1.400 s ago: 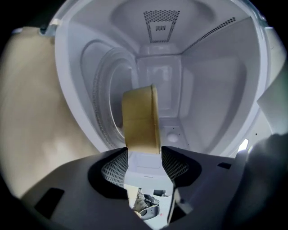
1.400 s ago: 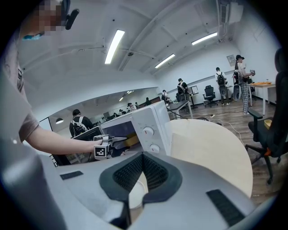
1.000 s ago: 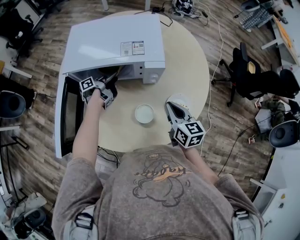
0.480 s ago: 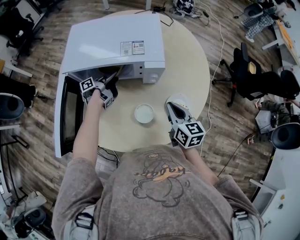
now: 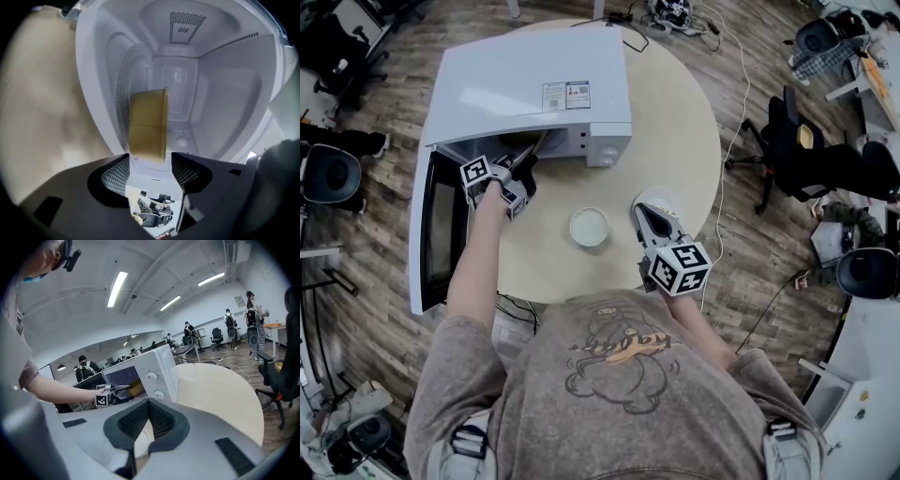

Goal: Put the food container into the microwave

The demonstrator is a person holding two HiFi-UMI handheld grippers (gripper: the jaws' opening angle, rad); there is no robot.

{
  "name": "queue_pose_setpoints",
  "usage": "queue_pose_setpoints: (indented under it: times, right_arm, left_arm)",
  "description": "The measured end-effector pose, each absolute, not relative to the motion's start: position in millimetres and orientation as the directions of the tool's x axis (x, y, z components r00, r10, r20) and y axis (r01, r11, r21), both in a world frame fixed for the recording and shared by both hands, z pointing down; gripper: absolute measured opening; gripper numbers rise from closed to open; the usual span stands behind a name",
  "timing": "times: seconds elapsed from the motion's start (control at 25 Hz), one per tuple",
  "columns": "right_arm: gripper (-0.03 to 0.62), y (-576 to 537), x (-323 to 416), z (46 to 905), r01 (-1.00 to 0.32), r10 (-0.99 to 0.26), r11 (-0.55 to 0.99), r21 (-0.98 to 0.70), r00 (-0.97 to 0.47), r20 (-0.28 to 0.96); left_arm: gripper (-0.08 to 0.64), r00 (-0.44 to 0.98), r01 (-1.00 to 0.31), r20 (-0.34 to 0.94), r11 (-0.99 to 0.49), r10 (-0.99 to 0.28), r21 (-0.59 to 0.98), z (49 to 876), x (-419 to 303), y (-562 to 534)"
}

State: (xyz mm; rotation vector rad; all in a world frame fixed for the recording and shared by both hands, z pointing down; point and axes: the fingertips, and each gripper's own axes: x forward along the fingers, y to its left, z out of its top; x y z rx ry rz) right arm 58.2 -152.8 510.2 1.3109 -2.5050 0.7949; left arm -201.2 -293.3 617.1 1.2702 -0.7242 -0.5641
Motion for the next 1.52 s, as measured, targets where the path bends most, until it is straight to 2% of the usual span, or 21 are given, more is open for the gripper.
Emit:
queue_pose_setpoints:
  times: [0.36,0.6,0.8,0.88,1.52]
  right_arm:
    - [0.000,-154,56,510,-0.804,-0.696,0.467,-0.368,-0.591,0.408]
    - [0.000,-155,53,509,-0.800,-0.693,0.474,-0.368,-0.597,0.403]
    - [0.000,-154,52,508,-0.799,-0.694,0.476,-0.367,-0.598,0.402]
    - [0.000,-154,52,508,-0.799,-0.694,0.476,-0.367,-0.597,0.402]
    - [0.000,-154,57,509,-0.807,-0.698,0.464,-0.366,-0.587,0.410]
  left_arm:
    - [0.276,0.653,-0.016,0.152,0.187,-0.742,0.982,613,-202,-280]
    - [0.198,0.643,-0.085,0.170,0.152,-0.747,0.985,608,-203,-271]
    - [0.081,0.638,-0.177,0.201,0.112,-0.743,0.978,600,-202,-268]
    - [0.063,0.627,-0.185,0.202,0.109,-0.752,0.977,600,-204,-269]
    - [0.049,0.600,-0.181,0.205,0.118,-0.773,0.976,606,-213,-289]
